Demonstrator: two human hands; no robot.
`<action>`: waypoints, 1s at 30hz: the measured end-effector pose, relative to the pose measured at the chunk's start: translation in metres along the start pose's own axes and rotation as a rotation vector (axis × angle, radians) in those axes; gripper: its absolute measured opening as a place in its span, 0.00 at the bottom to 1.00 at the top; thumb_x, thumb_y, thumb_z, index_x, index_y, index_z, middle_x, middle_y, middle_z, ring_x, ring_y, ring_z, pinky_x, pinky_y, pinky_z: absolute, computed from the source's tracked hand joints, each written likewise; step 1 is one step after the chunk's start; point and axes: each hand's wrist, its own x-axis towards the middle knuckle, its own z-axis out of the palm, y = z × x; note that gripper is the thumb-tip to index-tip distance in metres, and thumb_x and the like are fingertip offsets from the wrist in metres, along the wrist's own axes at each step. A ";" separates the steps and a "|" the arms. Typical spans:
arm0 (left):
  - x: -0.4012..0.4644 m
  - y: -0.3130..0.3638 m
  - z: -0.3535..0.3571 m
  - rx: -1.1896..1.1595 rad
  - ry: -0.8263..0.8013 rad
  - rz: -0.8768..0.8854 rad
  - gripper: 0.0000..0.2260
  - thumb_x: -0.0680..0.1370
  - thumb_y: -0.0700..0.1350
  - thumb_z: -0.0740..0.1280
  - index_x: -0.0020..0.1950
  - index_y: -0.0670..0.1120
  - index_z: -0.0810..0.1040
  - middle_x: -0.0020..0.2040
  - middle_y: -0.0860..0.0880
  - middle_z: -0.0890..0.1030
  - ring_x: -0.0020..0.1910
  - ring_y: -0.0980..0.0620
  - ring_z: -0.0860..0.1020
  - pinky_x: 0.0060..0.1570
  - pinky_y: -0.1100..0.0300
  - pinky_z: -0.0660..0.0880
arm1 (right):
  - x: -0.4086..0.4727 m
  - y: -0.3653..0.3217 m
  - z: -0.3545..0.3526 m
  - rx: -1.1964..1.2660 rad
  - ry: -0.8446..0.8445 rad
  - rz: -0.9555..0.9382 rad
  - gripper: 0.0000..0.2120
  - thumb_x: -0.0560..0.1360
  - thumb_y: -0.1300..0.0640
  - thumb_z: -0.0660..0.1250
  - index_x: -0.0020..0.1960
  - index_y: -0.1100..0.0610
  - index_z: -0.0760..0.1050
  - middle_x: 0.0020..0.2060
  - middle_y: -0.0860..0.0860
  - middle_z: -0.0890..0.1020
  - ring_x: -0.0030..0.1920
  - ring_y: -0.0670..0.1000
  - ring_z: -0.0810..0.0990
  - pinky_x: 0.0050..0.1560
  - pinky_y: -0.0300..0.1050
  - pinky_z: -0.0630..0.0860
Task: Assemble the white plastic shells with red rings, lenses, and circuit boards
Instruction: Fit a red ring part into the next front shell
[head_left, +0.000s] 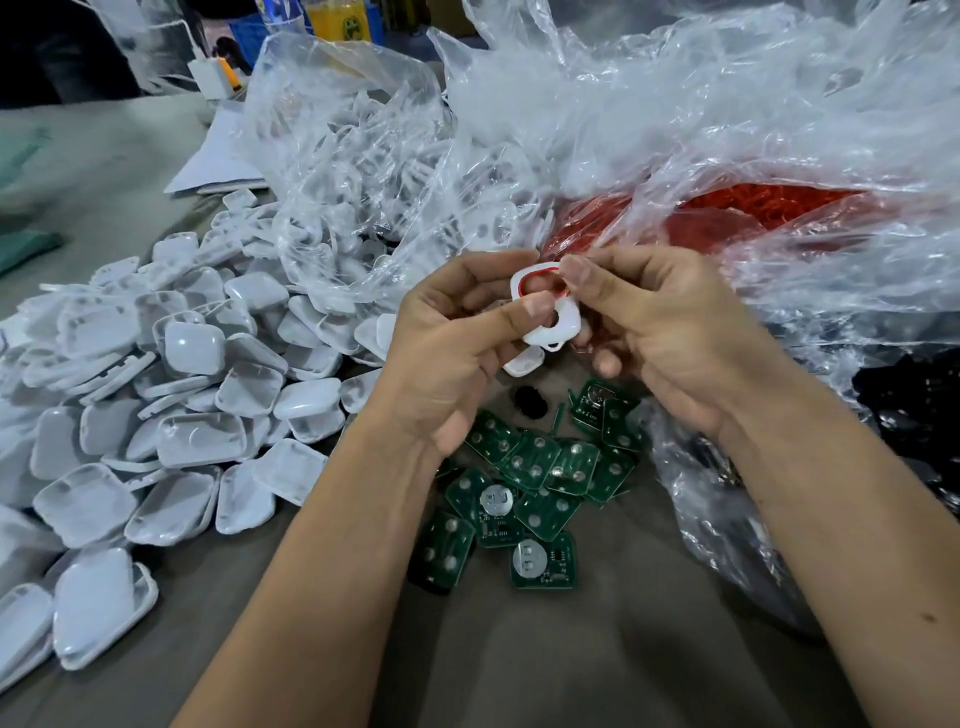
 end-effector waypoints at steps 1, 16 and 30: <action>0.000 0.001 0.000 -0.030 -0.020 -0.020 0.13 0.68 0.34 0.74 0.51 0.41 0.85 0.45 0.42 0.87 0.42 0.45 0.86 0.48 0.51 0.84 | -0.001 -0.002 -0.001 0.047 -0.056 0.053 0.16 0.73 0.52 0.74 0.52 0.64 0.83 0.34 0.55 0.80 0.31 0.47 0.74 0.23 0.36 0.71; 0.000 -0.003 0.001 0.171 0.069 -0.005 0.20 0.64 0.37 0.79 0.55 0.39 0.84 0.46 0.40 0.87 0.46 0.43 0.86 0.49 0.48 0.84 | 0.002 0.004 -0.001 0.016 -0.047 0.092 0.11 0.76 0.56 0.72 0.46 0.65 0.83 0.33 0.54 0.78 0.29 0.45 0.70 0.21 0.34 0.66; 0.004 -0.008 -0.001 0.289 0.179 -0.002 0.07 0.77 0.36 0.74 0.54 0.40 0.85 0.47 0.37 0.86 0.47 0.42 0.85 0.47 0.50 0.85 | 0.002 0.015 0.006 -0.427 0.110 -0.082 0.08 0.82 0.55 0.69 0.48 0.59 0.81 0.29 0.46 0.82 0.25 0.50 0.81 0.30 0.62 0.82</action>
